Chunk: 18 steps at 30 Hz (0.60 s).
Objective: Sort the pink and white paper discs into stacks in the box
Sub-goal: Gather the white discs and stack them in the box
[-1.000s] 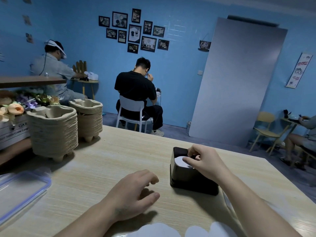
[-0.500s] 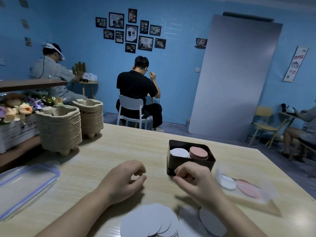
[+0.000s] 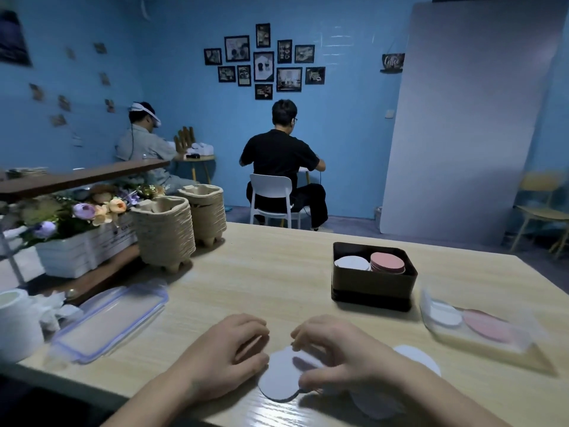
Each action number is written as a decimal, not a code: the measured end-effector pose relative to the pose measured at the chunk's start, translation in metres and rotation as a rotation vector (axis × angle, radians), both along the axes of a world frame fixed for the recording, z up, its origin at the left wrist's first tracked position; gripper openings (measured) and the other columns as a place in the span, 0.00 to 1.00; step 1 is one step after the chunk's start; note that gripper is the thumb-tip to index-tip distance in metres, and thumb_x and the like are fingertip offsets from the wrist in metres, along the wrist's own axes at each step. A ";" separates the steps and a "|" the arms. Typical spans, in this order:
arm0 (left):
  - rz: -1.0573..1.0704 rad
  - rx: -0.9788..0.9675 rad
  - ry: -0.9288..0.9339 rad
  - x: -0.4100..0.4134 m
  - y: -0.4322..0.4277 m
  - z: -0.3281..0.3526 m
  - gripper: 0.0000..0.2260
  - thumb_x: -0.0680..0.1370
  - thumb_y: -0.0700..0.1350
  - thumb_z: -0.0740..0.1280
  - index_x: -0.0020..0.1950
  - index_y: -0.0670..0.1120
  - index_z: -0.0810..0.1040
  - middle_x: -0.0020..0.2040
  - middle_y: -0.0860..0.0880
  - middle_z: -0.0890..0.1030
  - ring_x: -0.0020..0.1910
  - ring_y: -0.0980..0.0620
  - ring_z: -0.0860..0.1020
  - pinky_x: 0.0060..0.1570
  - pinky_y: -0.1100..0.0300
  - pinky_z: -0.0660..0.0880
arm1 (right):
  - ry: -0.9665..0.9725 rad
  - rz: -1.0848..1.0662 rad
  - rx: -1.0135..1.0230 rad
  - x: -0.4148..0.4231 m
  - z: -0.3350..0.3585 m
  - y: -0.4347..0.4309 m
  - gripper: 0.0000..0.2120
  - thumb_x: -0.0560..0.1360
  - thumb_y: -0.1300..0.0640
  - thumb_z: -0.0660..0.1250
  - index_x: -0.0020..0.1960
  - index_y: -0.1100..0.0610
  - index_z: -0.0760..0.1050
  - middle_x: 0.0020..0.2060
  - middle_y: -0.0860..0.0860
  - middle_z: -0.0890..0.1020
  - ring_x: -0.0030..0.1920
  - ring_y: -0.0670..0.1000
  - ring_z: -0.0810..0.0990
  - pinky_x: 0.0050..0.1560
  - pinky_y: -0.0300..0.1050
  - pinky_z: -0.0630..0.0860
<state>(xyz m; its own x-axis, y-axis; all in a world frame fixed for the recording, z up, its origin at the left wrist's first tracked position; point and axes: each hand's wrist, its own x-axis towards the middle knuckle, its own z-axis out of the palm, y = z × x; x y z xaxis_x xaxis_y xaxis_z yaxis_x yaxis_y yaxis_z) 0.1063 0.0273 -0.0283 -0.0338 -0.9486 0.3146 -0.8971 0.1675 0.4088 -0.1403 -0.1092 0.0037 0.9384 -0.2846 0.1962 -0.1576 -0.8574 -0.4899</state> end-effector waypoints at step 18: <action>0.021 0.059 -0.115 -0.023 0.011 0.007 0.27 0.70 0.70 0.69 0.65 0.62 0.74 0.65 0.68 0.72 0.66 0.65 0.68 0.66 0.55 0.70 | -0.019 0.033 -0.037 -0.005 -0.005 -0.009 0.19 0.71 0.40 0.76 0.57 0.47 0.77 0.59 0.45 0.80 0.60 0.46 0.77 0.61 0.49 0.75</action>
<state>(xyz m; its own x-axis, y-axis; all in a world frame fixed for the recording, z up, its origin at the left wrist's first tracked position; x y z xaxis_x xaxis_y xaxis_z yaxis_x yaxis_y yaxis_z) 0.0837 0.0385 -0.0214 -0.0460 -0.9662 0.2538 -0.9417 0.1267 0.3116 -0.1448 -0.1183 -0.0018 0.9432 -0.2453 0.2240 -0.1196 -0.8798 -0.4600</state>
